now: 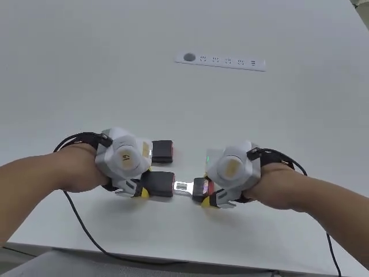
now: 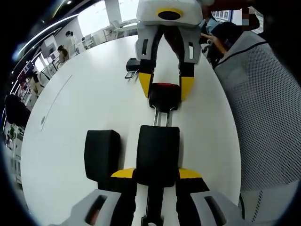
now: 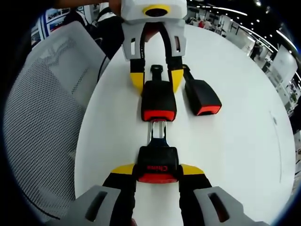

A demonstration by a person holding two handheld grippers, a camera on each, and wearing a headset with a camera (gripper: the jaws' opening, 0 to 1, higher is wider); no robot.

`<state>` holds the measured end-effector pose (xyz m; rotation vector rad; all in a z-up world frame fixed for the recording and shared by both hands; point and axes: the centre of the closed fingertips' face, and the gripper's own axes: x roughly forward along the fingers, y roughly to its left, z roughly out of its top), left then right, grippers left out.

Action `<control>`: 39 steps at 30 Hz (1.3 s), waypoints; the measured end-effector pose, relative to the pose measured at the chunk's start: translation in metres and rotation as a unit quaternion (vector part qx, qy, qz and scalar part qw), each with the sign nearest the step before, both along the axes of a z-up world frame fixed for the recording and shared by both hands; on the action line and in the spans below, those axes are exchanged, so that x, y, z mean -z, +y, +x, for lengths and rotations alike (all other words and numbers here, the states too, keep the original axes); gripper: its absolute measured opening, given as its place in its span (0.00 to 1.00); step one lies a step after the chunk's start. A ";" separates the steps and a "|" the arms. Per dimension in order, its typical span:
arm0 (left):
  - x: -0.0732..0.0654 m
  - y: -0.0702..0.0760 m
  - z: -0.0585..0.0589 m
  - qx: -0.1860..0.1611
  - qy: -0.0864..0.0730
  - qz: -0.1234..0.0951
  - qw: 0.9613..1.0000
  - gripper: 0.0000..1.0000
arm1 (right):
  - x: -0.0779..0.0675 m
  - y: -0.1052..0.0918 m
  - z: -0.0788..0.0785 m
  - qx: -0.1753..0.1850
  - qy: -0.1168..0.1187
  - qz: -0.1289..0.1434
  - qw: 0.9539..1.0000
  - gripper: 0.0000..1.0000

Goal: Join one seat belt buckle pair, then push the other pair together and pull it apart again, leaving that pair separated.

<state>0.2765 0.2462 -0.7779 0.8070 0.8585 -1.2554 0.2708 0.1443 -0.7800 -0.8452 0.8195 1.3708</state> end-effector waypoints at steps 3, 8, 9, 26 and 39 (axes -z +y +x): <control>0.000 0.000 0.000 -0.001 0.001 0.000 1.000 0.33 | 0.000 0.005 0.001 0.001 0.001 0.001 1.000 0.32; 0.001 0.000 0.000 -0.002 0.001 0.000 1.000 0.32 | -0.001 0.013 -0.001 -0.001 -0.001 0.009 1.000 0.32; 0.001 -0.001 0.000 -0.001 0.001 0.000 1.000 0.32 | -0.001 0.014 0.000 -0.001 -0.002 0.011 1.000 0.32; 0.002 -0.001 0.000 0.007 0.007 -0.005 1.000 0.31 | 0.000 0.016 0.003 0.001 0.003 0.022 1.000 0.30; 0.003 0.000 0.001 0.000 0.010 -0.010 1.000 0.31 | -0.001 0.023 0.006 0.000 -0.003 0.027 1.000 0.30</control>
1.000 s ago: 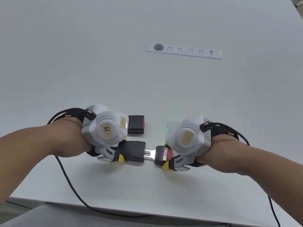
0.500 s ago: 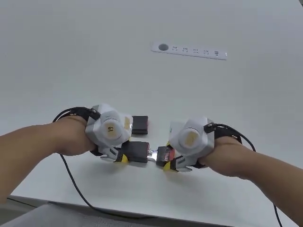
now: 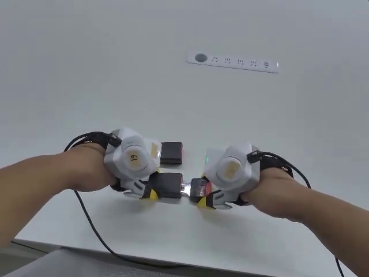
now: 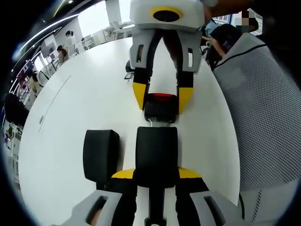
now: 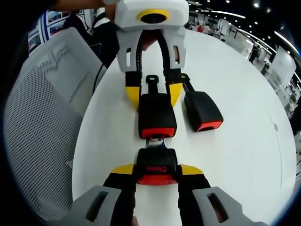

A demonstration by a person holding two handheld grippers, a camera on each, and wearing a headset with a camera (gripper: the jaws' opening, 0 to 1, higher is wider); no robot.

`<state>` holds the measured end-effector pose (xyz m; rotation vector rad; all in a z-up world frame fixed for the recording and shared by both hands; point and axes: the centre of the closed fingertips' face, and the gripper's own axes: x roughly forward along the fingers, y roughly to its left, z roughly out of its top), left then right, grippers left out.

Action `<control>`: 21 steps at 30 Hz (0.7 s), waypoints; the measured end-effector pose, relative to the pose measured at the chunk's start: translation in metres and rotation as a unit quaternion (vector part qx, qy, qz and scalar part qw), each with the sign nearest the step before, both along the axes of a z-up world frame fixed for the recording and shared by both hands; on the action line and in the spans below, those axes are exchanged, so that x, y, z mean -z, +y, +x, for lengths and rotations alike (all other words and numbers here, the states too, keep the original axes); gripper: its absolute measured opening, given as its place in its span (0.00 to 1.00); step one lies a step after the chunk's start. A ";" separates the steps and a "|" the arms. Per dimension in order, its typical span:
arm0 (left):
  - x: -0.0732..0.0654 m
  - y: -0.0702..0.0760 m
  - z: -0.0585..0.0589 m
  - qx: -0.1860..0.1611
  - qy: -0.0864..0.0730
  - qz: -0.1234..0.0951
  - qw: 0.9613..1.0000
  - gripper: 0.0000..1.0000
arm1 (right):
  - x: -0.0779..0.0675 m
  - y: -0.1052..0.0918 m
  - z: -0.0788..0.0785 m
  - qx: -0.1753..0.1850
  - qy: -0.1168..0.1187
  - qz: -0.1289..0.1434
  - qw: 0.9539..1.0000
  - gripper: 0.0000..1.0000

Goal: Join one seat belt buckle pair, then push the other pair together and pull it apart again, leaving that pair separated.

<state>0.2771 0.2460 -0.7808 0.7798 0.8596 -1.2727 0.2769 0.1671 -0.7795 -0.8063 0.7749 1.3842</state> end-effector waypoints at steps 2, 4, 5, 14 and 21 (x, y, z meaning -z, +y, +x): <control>0.000 0.000 0.000 0.000 0.000 0.000 1.000 0.31 | -0.001 0.001 0.000 0.000 -0.001 0.001 1.000 0.30; -0.001 -0.001 0.000 0.000 0.000 0.000 1.000 0.31 | -0.001 0.001 0.000 -0.001 -0.002 0.002 1.000 0.30; -0.001 -0.001 0.000 0.000 0.000 0.000 1.000 0.31 | -0.001 0.001 0.000 -0.001 -0.003 0.003 1.000 0.30; -0.001 -0.002 -0.001 0.003 0.003 0.005 1.000 0.31 | -0.005 0.008 0.000 -0.008 -0.008 0.007 1.000 0.30; -0.002 -0.001 -0.002 0.003 0.003 0.004 1.000 0.31 | -0.004 0.010 0.001 -0.013 -0.010 0.003 1.000 0.30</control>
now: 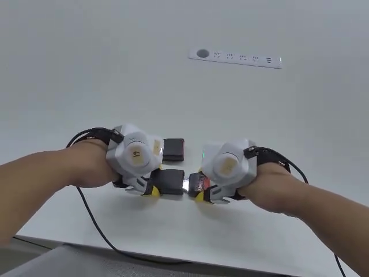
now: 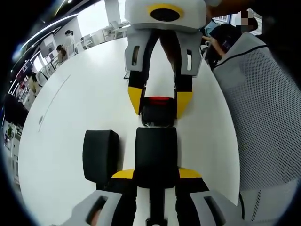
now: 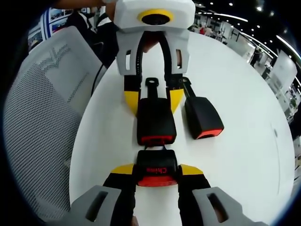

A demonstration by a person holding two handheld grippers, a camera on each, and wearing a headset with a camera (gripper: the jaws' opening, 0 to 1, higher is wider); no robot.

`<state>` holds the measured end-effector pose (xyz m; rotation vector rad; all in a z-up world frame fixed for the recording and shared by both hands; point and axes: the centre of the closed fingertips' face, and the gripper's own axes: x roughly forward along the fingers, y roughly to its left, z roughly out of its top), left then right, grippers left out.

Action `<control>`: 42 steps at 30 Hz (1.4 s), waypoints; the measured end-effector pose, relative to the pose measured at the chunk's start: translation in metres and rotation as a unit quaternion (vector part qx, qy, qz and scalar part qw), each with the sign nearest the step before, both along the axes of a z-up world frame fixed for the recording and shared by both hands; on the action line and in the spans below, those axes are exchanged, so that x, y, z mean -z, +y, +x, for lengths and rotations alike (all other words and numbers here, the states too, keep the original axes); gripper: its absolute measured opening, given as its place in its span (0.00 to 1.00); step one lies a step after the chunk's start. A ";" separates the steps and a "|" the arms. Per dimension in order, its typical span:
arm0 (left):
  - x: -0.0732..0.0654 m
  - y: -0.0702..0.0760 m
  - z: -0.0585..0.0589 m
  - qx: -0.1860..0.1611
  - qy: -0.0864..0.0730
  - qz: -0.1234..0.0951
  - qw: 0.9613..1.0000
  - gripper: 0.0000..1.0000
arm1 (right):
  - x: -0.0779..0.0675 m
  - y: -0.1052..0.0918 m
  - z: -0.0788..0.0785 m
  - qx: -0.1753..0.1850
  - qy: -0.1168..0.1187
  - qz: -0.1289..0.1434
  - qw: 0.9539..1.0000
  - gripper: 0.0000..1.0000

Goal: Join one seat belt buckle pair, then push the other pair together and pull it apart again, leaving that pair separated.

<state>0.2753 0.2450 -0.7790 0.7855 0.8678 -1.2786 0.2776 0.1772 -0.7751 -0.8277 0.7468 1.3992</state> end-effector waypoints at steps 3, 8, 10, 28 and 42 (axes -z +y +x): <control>0.000 -0.001 0.000 0.005 0.000 0.004 1.000 0.31 | 0.001 0.005 0.000 -0.003 -0.001 -0.003 1.000 0.30; 0.001 0.001 0.003 0.004 0.000 0.003 1.000 0.32 | 0.005 0.006 0.001 -0.003 -0.002 -0.008 1.000 0.30; 0.001 0.002 0.003 0.003 0.000 0.003 1.000 0.32 | 0.004 0.006 0.000 -0.007 -0.003 -0.009 1.000 0.30; 0.000 0.003 0.000 -0.004 0.000 -0.025 1.000 0.31 | 0.001 0.002 0.001 -0.006 -0.002 -0.008 1.000 0.30; 0.001 0.004 0.002 -0.006 0.001 -0.029 1.000 0.31 | 0.002 0.001 0.000 -0.005 0.000 0.001 1.000 0.30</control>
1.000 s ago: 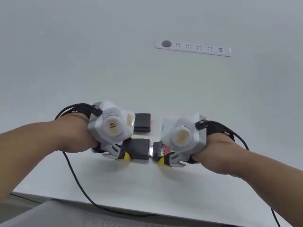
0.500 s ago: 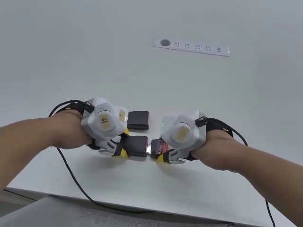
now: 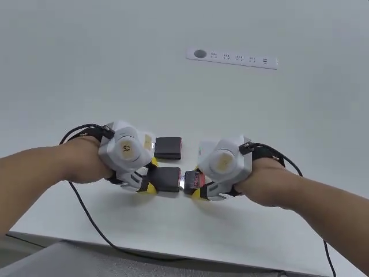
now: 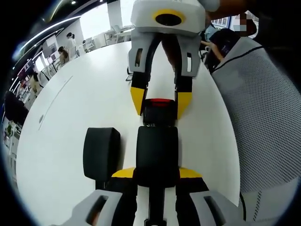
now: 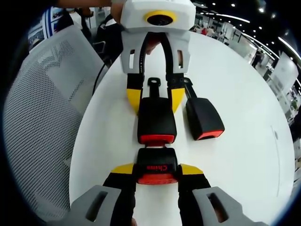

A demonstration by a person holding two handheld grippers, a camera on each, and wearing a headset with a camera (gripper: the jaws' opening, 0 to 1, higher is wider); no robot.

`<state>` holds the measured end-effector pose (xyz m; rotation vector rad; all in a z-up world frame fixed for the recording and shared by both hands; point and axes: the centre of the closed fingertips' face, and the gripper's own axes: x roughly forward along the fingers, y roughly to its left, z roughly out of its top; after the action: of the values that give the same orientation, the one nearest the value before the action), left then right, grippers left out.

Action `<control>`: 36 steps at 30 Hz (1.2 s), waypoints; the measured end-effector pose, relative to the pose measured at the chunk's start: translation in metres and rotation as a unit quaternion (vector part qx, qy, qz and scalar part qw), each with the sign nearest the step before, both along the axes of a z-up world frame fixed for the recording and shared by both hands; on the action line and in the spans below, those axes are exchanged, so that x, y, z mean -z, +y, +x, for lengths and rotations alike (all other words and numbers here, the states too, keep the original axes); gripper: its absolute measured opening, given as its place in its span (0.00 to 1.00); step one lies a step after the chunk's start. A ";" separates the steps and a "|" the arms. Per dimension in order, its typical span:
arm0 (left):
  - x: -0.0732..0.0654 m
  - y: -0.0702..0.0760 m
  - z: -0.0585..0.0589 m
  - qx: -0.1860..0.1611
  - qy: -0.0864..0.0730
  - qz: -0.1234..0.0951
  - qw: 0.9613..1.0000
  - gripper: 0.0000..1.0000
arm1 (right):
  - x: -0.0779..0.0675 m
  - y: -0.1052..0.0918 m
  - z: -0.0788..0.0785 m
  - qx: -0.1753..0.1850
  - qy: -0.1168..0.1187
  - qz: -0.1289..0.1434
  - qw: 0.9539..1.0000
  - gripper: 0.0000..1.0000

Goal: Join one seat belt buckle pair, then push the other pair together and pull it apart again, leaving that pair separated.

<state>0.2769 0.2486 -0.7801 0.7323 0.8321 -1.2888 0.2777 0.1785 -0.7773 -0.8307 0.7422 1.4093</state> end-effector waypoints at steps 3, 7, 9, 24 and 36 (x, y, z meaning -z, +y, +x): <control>-0.001 -0.001 -0.001 0.001 0.000 0.001 1.000 0.31 | 0.000 0.001 0.001 0.000 0.000 0.003 1.000 0.30; -0.002 -0.002 -0.002 0.001 0.002 0.000 1.000 0.31 | 0.000 0.000 0.001 -0.001 0.001 0.003 1.000 0.30; -0.003 -0.002 -0.002 0.001 0.002 -0.001 1.000 0.31 | 0.000 0.000 0.002 -0.001 0.001 0.004 1.000 0.31; -0.003 -0.002 -0.001 -0.008 0.000 0.002 1.000 0.33 | -0.001 0.000 0.000 -0.001 0.002 0.003 1.000 0.32; -0.014 -0.004 -0.004 -0.038 0.010 -0.014 0.999 0.33 | -0.016 0.003 0.001 0.008 0.004 0.025 1.000 0.35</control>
<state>0.2728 0.2450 -0.7662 0.6605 0.8489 -1.2386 0.2787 0.1820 -0.7609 -0.7800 0.7161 1.4116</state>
